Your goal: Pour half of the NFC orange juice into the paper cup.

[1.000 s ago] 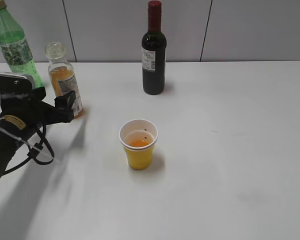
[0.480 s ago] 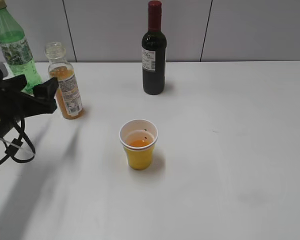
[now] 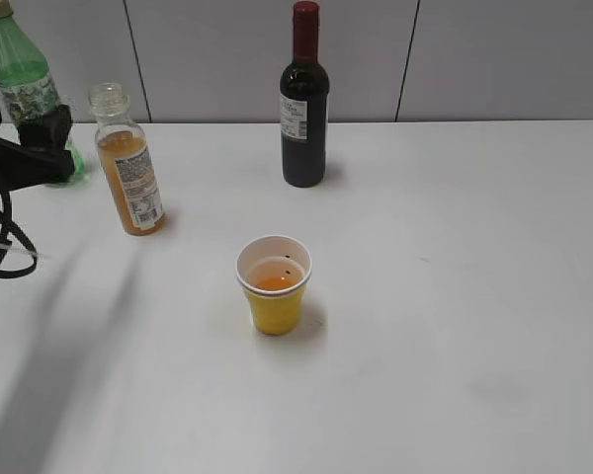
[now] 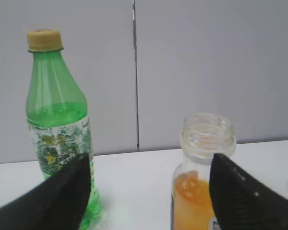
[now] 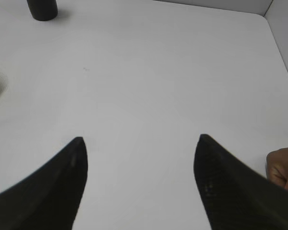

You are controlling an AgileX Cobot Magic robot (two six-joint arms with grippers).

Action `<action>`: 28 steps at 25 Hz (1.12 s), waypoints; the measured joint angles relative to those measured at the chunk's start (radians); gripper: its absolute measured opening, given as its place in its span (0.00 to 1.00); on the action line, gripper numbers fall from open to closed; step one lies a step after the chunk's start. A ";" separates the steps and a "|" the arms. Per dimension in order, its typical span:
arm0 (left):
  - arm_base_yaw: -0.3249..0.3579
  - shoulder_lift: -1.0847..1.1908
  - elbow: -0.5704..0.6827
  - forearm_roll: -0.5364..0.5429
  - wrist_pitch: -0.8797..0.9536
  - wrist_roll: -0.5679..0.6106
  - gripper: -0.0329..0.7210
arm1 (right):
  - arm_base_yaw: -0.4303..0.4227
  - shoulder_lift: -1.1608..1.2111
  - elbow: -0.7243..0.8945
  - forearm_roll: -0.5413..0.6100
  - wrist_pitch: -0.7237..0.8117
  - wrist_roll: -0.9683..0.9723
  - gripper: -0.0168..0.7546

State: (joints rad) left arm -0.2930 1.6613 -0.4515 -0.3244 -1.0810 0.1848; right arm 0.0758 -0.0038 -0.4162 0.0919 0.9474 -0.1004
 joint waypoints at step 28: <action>0.000 -0.475 -0.005 -0.039 0.589 0.172 0.81 | 0.000 0.000 0.000 0.000 0.000 0.000 0.71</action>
State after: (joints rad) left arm -0.2930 1.1861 -0.4568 -0.3635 -0.4923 0.3564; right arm 0.0758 -0.0038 -0.4162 0.0919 0.9474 -0.1003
